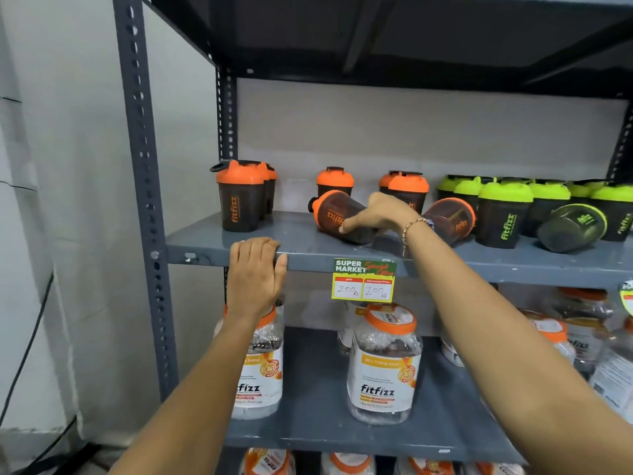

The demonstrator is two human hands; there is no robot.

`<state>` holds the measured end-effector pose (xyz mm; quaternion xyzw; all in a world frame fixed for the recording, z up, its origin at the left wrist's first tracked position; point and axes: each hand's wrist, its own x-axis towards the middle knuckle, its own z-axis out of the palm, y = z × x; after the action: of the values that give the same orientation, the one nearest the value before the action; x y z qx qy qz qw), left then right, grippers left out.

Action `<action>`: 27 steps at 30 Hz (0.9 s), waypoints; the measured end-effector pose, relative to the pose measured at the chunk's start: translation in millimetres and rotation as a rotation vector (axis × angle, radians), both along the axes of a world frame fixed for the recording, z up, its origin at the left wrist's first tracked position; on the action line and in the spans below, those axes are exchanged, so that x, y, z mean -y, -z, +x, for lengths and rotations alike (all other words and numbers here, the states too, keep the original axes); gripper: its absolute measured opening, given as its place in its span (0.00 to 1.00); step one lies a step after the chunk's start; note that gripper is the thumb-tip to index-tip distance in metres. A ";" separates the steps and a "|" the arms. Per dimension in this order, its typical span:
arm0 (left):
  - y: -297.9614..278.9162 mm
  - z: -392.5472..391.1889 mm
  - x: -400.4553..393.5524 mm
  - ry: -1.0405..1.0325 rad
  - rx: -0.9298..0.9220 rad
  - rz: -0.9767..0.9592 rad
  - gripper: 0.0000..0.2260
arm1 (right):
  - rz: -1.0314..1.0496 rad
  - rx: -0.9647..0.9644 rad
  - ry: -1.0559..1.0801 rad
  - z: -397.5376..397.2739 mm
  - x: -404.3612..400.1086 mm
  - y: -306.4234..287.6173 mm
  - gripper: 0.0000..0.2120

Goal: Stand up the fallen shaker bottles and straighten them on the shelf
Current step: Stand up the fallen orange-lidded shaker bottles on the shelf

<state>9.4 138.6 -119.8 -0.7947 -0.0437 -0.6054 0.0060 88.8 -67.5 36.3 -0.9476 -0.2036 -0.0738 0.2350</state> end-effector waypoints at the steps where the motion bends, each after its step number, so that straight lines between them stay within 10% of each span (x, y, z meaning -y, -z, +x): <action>1: 0.0 -0.4 -0.7 0.007 -0.002 0.008 0.14 | 0.054 -0.044 0.003 -2.5 -1.4 -3.1 0.23; 10: -1.6 -5.4 -1.6 0.018 -0.035 0.000 0.15 | 1.367 -0.826 -0.446 -2.5 -12.7 19.0 0.29; 27: -1.6 -2.8 0.0 -0.009 -0.017 0.008 0.15 | 0.670 -0.307 -0.137 26.2 -62.6 40.5 0.35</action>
<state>6.6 138.6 -118.2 -0.7995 -0.0448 -0.5988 0.0125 115.0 -5.0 -4.2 -0.8023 -0.1935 0.0226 0.5643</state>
